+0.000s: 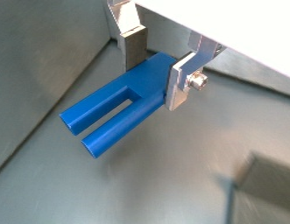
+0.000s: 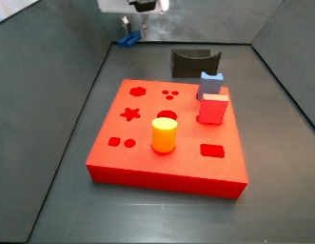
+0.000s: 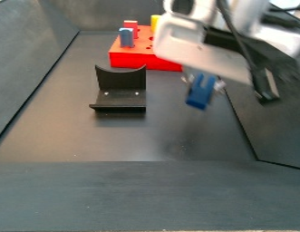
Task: Pick up the square-circle object. Move up. Rotate the square-circle object. Place the square-circle object on the fixture. Regrasp the square-circle object. Move to above the board. Insert the square-circle object.
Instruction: Rotate the square-circle object.
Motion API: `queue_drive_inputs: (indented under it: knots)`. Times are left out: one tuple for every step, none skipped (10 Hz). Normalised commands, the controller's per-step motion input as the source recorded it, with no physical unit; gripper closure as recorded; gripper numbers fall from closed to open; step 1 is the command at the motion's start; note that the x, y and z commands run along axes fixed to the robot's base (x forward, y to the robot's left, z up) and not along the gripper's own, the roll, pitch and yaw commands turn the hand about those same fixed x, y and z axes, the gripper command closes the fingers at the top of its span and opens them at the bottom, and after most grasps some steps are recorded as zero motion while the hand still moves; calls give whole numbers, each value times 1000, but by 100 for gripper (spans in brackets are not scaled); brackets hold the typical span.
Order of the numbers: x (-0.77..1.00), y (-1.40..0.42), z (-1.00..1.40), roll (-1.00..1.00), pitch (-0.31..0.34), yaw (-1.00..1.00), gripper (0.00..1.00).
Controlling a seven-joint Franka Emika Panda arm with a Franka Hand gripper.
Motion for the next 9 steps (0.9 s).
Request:
queue_drive_inputs:
  knots:
    - [182, -431, 564, 88, 158, 21, 100]
    - [102, -217, 507, 109, 168, 29, 100]
    - [46, -85, 428, 98, 169, 24, 100]
    - [33, -59, 359, 99, 160, 25, 100]
    - [20, -35, 274, 117, 163, 26, 100]
    - [9, -24, 189, 130, 169, 29, 100]
    - [0, 0, 0, 0, 0, -1000, 100]
    - [6, 10, -55, 0, -2, -1000, 100]
    - [8, 24, -60, -5, -4, -1000, 100]
